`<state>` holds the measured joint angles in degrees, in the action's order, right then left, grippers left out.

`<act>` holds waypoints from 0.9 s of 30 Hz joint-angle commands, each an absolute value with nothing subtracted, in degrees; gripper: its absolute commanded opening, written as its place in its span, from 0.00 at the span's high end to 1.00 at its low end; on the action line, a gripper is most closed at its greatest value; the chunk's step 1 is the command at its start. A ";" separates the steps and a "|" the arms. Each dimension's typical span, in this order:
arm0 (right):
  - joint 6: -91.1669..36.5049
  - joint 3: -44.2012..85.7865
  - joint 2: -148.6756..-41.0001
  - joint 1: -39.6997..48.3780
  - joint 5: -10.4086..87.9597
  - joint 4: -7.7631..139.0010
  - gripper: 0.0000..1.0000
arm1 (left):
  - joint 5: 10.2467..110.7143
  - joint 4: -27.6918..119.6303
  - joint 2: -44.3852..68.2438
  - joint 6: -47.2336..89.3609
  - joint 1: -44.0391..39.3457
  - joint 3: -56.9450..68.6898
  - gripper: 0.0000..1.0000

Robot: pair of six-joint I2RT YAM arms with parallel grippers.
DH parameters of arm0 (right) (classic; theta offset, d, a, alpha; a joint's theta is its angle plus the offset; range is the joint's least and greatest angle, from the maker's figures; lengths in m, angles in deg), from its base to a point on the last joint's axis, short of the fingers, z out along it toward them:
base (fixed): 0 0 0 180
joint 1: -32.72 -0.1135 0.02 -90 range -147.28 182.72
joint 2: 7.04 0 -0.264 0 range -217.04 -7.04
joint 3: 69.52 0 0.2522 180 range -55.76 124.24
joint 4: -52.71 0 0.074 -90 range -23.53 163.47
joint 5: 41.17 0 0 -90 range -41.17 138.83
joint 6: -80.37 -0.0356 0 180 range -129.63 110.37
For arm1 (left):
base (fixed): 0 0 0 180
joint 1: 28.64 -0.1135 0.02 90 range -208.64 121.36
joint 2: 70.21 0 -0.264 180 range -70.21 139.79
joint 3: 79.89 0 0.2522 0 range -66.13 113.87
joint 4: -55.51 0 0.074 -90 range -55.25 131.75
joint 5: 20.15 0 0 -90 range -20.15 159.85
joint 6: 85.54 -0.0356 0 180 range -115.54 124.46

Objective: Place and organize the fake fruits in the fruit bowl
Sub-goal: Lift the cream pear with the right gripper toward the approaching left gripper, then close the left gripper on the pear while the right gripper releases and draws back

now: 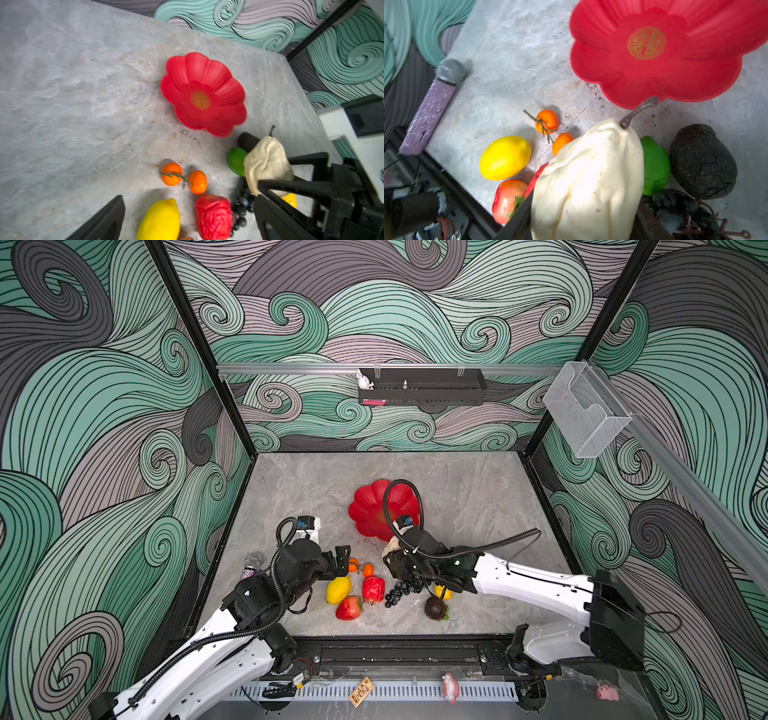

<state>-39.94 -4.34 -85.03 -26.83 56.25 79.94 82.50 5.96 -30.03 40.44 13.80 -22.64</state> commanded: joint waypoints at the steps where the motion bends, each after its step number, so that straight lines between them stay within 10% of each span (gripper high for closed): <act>1: -30.56 -8.26 -81.78 -26.91 51.29 71.20 0.44 | 67.70 7.48 -24.86 39.09 13.46 -18.31 0.02; 27: -21.50 -16.00 -74.15 -30.25 47.88 55.84 0.50 | 51.88 12.22 -9.54 43.02 13.45 -12.84 0.23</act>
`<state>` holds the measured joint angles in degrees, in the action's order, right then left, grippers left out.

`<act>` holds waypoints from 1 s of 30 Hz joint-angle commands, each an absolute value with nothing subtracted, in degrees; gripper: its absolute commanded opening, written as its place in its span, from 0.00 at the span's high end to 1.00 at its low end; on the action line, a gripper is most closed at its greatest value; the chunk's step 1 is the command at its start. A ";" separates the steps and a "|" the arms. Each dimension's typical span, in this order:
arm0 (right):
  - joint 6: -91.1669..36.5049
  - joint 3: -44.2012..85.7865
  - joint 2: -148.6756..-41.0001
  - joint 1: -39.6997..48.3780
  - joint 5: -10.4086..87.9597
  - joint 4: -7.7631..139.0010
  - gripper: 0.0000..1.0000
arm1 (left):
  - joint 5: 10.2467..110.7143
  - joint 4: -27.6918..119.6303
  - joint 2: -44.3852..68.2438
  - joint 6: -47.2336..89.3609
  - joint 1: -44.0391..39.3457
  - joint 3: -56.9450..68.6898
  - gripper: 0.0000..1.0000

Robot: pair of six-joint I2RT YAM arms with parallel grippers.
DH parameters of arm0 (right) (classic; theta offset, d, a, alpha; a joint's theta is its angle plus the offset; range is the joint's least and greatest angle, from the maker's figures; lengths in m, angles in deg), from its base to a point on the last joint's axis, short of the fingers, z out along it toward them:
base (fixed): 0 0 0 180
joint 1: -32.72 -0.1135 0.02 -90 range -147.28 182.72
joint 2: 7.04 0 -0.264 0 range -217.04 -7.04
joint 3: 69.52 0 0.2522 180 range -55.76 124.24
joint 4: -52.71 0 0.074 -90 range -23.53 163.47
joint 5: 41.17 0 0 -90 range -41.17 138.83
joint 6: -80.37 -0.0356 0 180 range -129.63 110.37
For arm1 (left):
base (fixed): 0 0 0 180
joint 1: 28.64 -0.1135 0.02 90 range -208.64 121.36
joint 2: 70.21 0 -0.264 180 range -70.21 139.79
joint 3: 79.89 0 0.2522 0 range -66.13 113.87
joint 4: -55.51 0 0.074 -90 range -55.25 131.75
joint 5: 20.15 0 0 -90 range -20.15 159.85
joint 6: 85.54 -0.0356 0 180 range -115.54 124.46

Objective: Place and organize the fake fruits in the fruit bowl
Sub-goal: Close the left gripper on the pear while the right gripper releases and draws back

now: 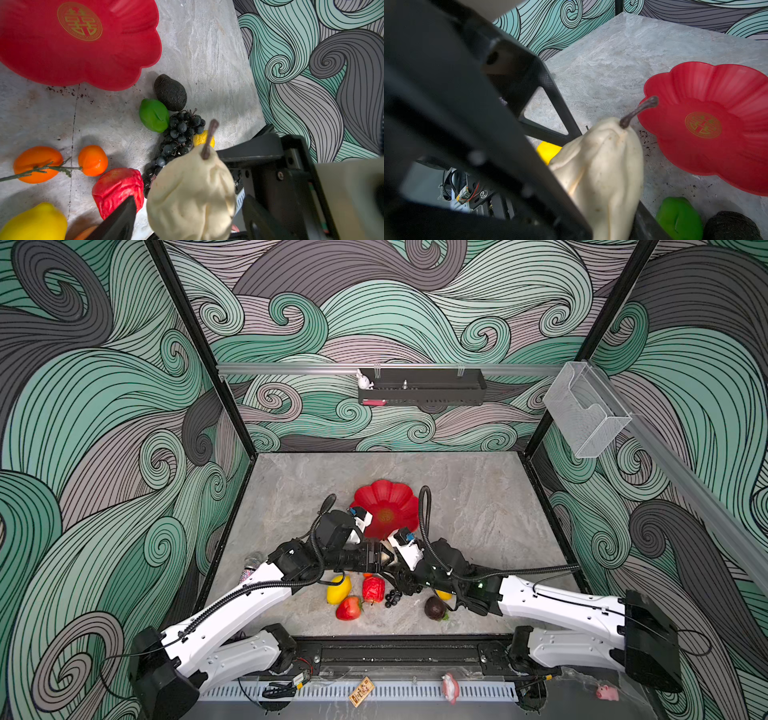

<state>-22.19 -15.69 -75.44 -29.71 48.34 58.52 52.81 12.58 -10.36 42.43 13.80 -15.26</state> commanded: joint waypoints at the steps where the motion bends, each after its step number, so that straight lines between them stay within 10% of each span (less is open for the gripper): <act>1: -21.49 -15.92 -74.12 -30.34 47.86 55.71 0.50 | 51.69 12.30 -9.33 43.20 13.46 -12.77 0.24; 13: -22.51 -15.22 -74.21 -31.00 51.43 57.26 0.45 | 51.83 12.29 -7.14 42.96 13.41 -11.92 0.51; 20: -27.67 -14.99 -70.71 -30.75 63.82 66.89 0.10 | 61.30 9.33 -2.54 38.75 12.82 -6.10 0.53; 30: -38.01 -21.27 -55.73 -30.49 69.48 83.41 0.02 | 86.52 14.87 15.74 32.83 10.04 7.26 0.52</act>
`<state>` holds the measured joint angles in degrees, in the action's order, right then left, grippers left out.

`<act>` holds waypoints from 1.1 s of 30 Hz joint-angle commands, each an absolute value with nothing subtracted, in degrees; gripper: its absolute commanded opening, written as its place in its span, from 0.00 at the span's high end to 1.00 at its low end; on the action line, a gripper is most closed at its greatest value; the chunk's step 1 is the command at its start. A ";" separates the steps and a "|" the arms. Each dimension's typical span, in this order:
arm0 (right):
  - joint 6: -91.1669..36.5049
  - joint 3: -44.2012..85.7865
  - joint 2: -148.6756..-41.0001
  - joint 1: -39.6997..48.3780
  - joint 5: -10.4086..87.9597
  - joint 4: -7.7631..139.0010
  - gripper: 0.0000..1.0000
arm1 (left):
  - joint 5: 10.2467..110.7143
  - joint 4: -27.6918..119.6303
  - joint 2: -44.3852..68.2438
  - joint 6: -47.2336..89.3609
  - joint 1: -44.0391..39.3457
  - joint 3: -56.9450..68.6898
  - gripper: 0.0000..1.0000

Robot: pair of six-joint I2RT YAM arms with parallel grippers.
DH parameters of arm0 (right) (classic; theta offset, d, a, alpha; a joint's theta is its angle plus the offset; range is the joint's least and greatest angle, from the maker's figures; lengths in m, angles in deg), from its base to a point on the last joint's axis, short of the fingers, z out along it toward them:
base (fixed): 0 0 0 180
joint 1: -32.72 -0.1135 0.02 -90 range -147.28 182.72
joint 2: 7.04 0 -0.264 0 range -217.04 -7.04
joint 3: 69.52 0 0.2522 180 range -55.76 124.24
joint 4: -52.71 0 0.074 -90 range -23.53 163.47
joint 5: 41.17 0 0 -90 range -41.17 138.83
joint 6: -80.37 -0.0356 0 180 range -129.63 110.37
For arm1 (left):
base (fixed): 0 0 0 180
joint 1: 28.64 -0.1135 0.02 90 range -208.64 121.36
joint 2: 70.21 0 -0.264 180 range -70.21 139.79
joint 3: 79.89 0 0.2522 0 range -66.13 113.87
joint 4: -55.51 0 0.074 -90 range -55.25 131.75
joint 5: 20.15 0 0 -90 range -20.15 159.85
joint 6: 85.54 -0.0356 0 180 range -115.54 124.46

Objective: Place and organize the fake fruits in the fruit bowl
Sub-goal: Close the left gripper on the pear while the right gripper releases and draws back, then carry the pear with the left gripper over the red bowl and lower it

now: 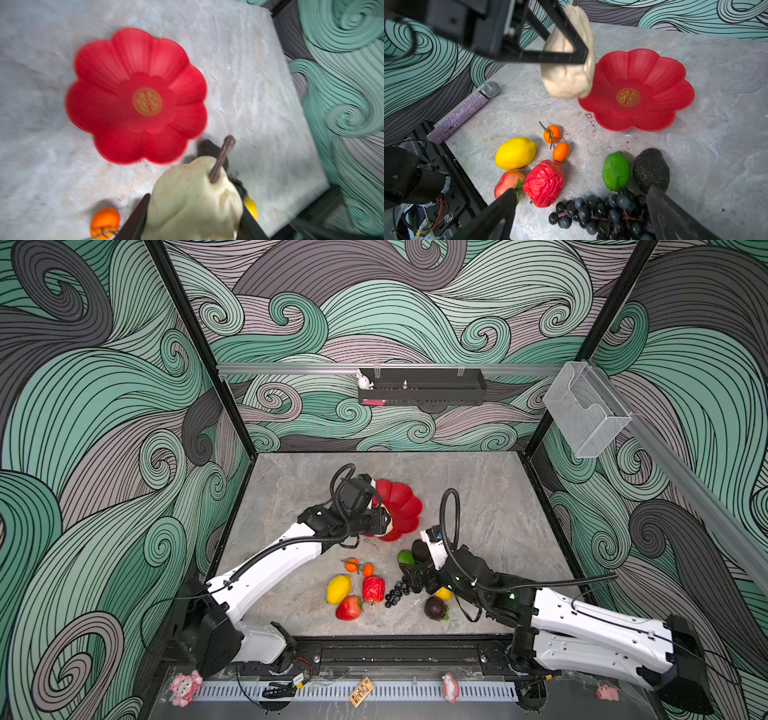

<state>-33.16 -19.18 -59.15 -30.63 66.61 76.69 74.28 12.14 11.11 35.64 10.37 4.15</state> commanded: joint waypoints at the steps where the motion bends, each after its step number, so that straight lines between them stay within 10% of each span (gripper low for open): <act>1: -39.05 -22.25 -53.92 -30.47 69.48 84.29 0.01 | 89.68 16.04 18.30 32.86 9.95 8.58 0.52; 12: -44.07 -26.35 -42.02 -30.52 69.49 93.50 0.01 | 103.17 23.48 42.93 29.01 9.03 23.47 0.52; 33: -45.85 -29.48 -36.90 -30.49 67.22 94.72 0.01 | 97.34 27.95 56.43 36.01 6.62 28.73 0.52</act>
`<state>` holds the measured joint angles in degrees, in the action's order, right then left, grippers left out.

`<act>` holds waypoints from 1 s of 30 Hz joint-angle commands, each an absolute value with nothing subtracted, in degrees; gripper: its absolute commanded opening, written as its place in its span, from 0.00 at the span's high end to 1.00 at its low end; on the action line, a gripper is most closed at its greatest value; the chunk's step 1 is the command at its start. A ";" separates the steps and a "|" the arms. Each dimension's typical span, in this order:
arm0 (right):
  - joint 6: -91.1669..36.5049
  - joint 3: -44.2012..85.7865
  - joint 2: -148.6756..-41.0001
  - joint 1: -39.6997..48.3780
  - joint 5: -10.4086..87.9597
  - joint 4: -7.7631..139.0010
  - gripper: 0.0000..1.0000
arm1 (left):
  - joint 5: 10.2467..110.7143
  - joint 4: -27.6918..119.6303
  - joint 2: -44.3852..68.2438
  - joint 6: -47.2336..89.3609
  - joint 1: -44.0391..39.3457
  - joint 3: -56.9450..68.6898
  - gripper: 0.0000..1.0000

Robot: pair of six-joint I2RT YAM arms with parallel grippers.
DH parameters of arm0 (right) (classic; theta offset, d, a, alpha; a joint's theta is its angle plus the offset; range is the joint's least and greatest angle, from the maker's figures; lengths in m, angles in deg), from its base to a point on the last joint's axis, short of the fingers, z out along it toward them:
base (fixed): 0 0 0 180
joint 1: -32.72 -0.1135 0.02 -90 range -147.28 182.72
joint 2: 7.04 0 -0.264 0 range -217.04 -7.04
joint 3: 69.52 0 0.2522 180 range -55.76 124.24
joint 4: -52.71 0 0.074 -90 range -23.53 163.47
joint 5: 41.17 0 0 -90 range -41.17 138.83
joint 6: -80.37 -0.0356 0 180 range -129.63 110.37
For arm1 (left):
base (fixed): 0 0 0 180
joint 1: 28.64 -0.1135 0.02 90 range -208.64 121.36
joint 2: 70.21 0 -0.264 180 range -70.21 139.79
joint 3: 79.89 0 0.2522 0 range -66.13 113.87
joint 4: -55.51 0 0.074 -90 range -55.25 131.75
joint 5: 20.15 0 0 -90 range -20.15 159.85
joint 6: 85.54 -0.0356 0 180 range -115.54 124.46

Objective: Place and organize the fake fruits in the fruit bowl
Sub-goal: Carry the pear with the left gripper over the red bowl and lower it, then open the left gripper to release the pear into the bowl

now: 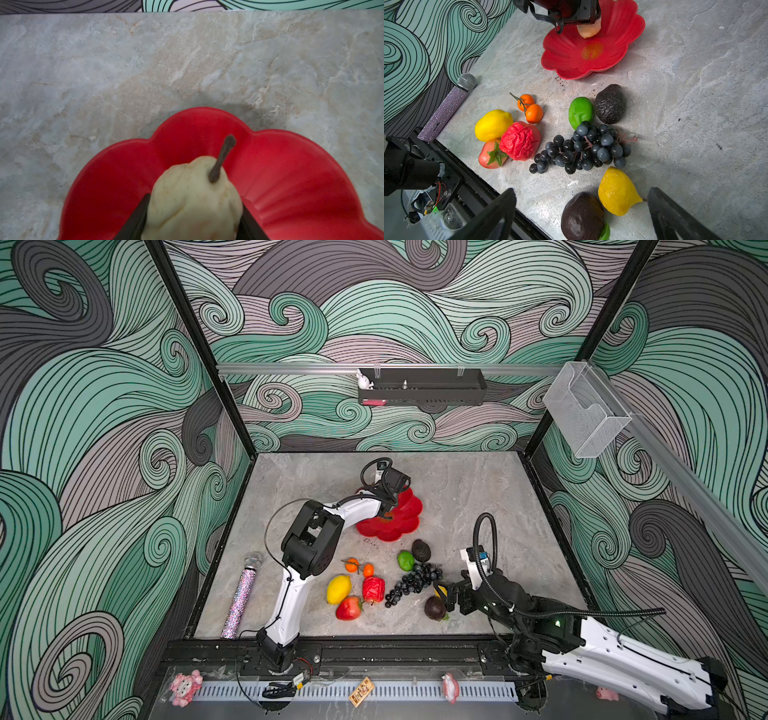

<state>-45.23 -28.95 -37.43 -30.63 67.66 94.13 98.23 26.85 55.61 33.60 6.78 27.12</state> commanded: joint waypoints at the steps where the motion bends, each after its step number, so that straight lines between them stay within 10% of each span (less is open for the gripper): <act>1: -45.92 -29.48 -36.84 -30.48 67.22 94.69 0.01 | 97.05 27.99 56.52 36.25 6.62 28.58 0.51; 30: -45.49 -29.31 -37.62 -30.52 67.81 94.29 0.00 | 92.02 28.43 52.70 37.08 6.66 23.36 0.23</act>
